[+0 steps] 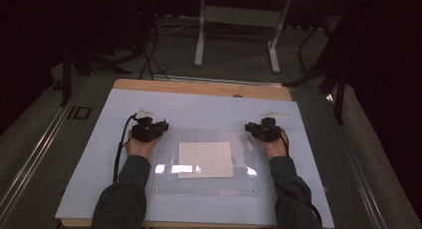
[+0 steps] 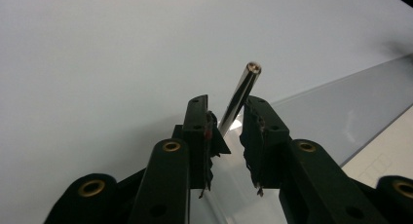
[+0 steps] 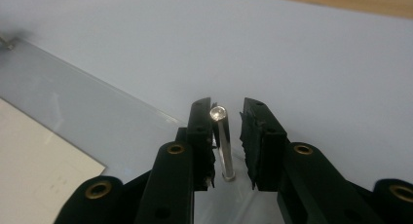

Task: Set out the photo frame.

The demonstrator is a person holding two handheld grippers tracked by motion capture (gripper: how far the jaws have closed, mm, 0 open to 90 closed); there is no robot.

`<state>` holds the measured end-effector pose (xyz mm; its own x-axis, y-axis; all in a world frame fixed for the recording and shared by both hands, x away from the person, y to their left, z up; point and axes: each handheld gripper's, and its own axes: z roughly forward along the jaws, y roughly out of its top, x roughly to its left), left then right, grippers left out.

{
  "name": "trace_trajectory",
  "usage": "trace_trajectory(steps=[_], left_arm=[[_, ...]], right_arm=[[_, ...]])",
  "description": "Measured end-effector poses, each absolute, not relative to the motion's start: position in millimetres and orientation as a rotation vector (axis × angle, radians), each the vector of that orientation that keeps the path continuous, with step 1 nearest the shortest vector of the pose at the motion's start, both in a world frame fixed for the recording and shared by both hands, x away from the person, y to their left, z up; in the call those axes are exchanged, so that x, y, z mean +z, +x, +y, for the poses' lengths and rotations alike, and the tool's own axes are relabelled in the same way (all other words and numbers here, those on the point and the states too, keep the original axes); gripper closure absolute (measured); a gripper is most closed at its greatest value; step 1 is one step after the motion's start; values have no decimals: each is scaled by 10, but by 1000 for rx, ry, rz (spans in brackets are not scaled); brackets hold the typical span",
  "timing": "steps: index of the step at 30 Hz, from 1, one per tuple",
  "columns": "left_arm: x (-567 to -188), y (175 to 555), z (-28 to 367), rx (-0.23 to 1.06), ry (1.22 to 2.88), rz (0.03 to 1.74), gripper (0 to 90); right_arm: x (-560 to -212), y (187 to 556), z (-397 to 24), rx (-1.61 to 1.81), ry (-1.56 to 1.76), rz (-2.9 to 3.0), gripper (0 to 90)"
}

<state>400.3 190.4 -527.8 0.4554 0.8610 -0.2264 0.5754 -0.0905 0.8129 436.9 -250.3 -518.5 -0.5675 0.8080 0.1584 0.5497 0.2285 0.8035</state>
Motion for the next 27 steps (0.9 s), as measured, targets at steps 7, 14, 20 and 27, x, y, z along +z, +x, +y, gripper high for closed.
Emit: trace_trajectory(steps=[7, 14, 20, 27], left_arm=[[-5228, 3969, 1934, 416, 1755, 1204, 730], [-5230, 3994, 1866, 436, 1766, 1173, 743], [-5209, 4014, 1847, 457, 1752, 1169, 814], [-5205, 4029, 1834, 462, 1754, 1175, 832]], right_arm=[[-5113, 4306, -2547, 1284, 1239, 2183, 768], [-5118, 4302, -2515, 1289, 1234, 2181, 827], [-5130, 4301, -2520, 1303, 1236, 2173, 827], [-5142, 4299, -2525, 1319, 1244, 2167, 827]])
